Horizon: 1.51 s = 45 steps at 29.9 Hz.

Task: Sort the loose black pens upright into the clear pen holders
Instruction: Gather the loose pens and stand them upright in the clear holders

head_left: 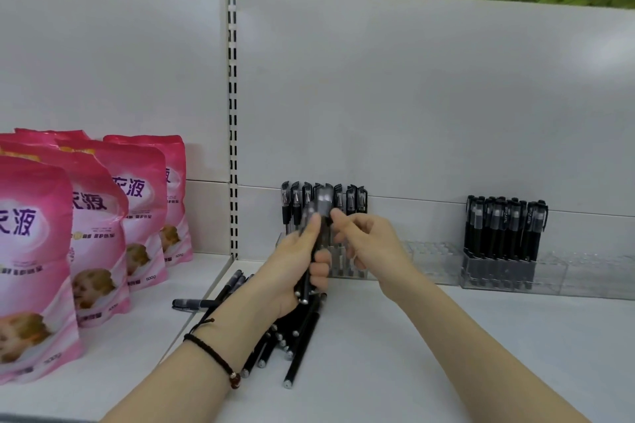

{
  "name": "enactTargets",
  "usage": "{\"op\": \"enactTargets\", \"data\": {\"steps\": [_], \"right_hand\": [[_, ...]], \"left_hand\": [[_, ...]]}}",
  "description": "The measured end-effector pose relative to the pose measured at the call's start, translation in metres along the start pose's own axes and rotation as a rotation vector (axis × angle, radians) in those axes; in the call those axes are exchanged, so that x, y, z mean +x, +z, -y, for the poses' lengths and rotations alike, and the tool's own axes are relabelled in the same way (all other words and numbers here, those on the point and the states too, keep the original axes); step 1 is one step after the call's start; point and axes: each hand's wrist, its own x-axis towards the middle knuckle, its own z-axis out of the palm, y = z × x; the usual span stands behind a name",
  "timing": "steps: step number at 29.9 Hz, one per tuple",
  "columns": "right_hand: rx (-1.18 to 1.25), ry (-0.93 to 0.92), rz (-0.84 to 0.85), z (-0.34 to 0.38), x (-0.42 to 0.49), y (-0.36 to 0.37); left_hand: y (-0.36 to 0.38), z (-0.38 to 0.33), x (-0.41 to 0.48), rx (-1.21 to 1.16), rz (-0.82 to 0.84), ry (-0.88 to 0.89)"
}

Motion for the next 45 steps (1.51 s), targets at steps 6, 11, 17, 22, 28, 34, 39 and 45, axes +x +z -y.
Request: {"op": "enactTargets", "data": {"steps": [6, 11, 17, 22, 28, 34, 39, 45], "right_hand": [[-0.386, 0.080, 0.128, -0.014, -0.010, 0.006], [-0.676, 0.121, 0.228, -0.024, -0.010, 0.021], [-0.690, 0.227, 0.332, -0.016, -0.011, 0.017], [-0.544, 0.318, 0.358, -0.014, -0.010, 0.008], [-0.558, 0.318, 0.339, -0.015, -0.011, 0.009], [-0.439, 0.366, 0.298, -0.012, -0.010, 0.001], [-0.274, 0.307, 0.215, -0.007, -0.010, -0.003], [0.155, 0.167, 0.083, 0.005, -0.012, -0.005]], "left_hand": [[-0.015, -0.019, 0.006, -0.254, -0.218, 0.249], [-0.016, -0.020, 0.004, -0.207, -0.288, 0.306], [-0.015, -0.021, 0.002, -0.205, -0.279, 0.296], [-0.016, -0.020, 0.003, -0.204, -0.280, 0.256], [-0.016, -0.013, 0.003, -0.020, -0.234, 0.255], [-0.017, -0.011, 0.003, 0.088, -0.255, 0.227], [-0.019, -0.011, 0.003, 0.063, -0.333, 0.214], [-0.012, -0.005, 0.000, 0.030, -0.178, 0.099]]}}
